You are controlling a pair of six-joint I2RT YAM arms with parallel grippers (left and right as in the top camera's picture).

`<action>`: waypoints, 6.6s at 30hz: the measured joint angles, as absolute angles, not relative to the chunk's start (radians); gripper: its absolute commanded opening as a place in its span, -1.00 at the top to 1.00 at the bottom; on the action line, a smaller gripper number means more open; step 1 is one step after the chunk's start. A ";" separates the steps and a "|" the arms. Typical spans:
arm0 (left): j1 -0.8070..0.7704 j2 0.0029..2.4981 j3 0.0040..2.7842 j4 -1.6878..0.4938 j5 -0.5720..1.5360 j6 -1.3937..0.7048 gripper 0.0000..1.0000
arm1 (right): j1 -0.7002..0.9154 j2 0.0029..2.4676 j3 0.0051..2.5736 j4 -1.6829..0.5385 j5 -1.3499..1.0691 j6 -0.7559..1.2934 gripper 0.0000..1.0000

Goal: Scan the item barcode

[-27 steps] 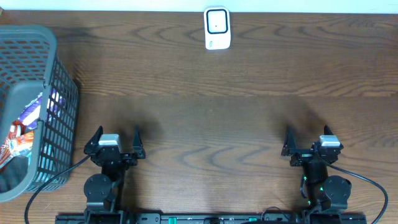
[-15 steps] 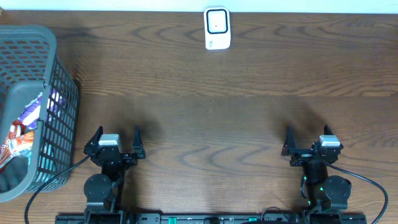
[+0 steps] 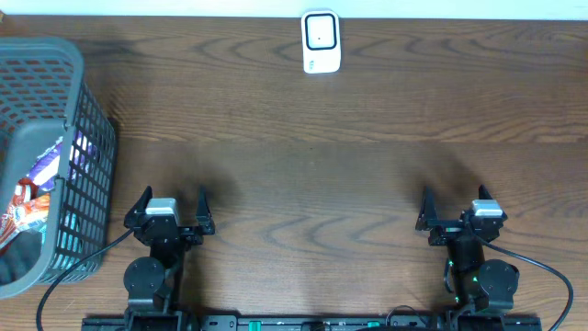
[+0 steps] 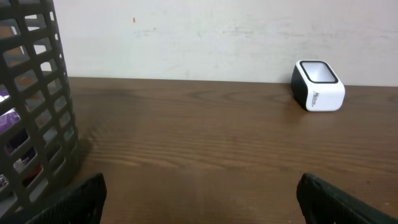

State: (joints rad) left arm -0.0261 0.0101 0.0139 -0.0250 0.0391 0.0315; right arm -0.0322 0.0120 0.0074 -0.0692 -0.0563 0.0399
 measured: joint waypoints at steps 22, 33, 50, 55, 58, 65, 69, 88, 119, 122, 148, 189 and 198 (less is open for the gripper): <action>-0.026 0.010 0.014 -0.025 0.039 0.031 -0.96 | -0.032 0.012 0.007 -0.069 -0.056 0.040 -0.99; -0.026 0.010 0.014 -0.025 0.039 0.031 -0.95 | -0.032 0.012 0.007 -0.069 -0.056 0.040 -0.98; -0.026 0.010 0.014 -0.025 0.039 0.031 -0.96 | -0.032 0.012 0.007 -0.069 -0.056 0.040 -0.99; -0.026 0.010 0.014 -0.025 0.039 0.031 -0.96 | -0.032 0.012 0.007 -0.069 -0.056 0.040 -0.98; -0.026 0.010 0.014 -0.025 0.039 0.031 -0.96 | -0.032 0.012 0.007 -0.069 -0.056 0.040 -0.98; -0.026 0.010 0.014 -0.025 0.039 0.031 -0.96 | -0.032 0.012 0.007 -0.069 -0.056 0.040 -0.98; -0.026 0.010 0.014 -0.025 0.039 0.031 -0.96 | -0.032 0.012 0.007 -0.069 -0.056 0.040 -0.98; -0.026 0.010 0.014 -0.025 0.039 0.031 -0.96 | -0.032 0.012 0.007 -0.069 -0.056 0.040 -0.99; -0.026 0.010 0.013 0.413 0.476 -0.638 -0.96 | -0.032 0.012 0.007 -0.069 -0.056 0.040 -0.98; -0.027 0.011 0.037 0.412 0.423 -0.648 -0.96 | -0.032 0.012 0.007 -0.069 -0.056 0.040 -0.99; 0.185 1.130 1.636 -0.657 -0.225 -0.388 -0.95 | -0.032 0.012 0.007 -0.069 -0.056 0.040 -0.98; 0.710 1.848 2.005 -1.386 0.126 -0.849 -0.96 | -0.032 0.012 0.007 -0.068 -0.056 0.040 -0.98; 0.696 1.958 1.991 -1.409 0.133 -0.918 -0.96 | -0.032 0.012 0.007 -0.068 -0.056 0.040 -0.99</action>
State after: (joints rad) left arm 0.6960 1.9579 1.9911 -1.4090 0.1333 -0.9176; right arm -0.0322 0.0120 0.0071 -0.0685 -0.0559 0.0399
